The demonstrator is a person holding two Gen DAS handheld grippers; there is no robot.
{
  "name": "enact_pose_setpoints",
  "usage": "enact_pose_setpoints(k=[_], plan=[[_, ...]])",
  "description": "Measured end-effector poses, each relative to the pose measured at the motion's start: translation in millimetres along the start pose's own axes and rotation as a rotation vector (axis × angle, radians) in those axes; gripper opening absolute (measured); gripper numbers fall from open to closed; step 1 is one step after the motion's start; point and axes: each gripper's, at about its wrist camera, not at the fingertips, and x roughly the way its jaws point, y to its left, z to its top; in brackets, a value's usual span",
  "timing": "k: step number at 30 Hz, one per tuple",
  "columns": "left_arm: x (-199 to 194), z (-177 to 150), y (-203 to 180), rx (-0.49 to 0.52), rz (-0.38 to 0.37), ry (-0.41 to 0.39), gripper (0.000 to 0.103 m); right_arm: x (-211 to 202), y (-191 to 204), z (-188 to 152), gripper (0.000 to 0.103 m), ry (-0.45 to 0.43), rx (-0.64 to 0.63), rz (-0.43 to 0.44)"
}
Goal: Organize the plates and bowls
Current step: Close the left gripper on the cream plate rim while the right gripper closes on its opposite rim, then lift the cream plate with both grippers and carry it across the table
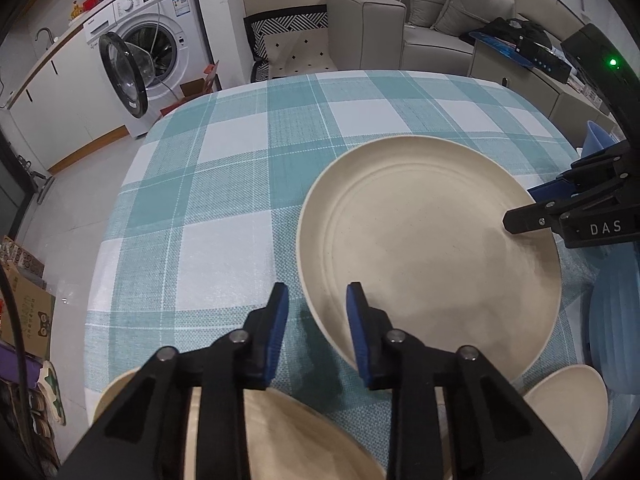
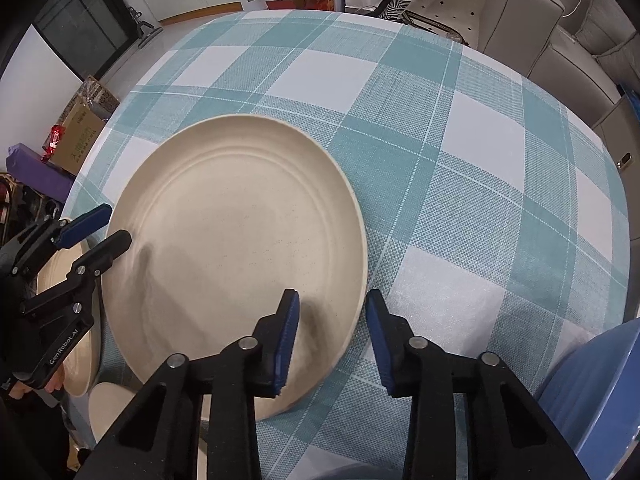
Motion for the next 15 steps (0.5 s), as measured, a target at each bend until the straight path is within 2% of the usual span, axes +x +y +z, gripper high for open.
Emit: enact_pose_setpoints(k=[8, 15], plan=[[-2.3, -1.2, 2.1, -0.014, -0.014, 0.014, 0.015, -4.0, -5.5, -3.6, 0.019, -0.009, 0.004, -0.006], [-5.4, -1.6, 1.1, -0.012, -0.006, 0.022, 0.014, -5.6, -8.3, -5.4, 0.013, -0.017, 0.021, 0.003]])
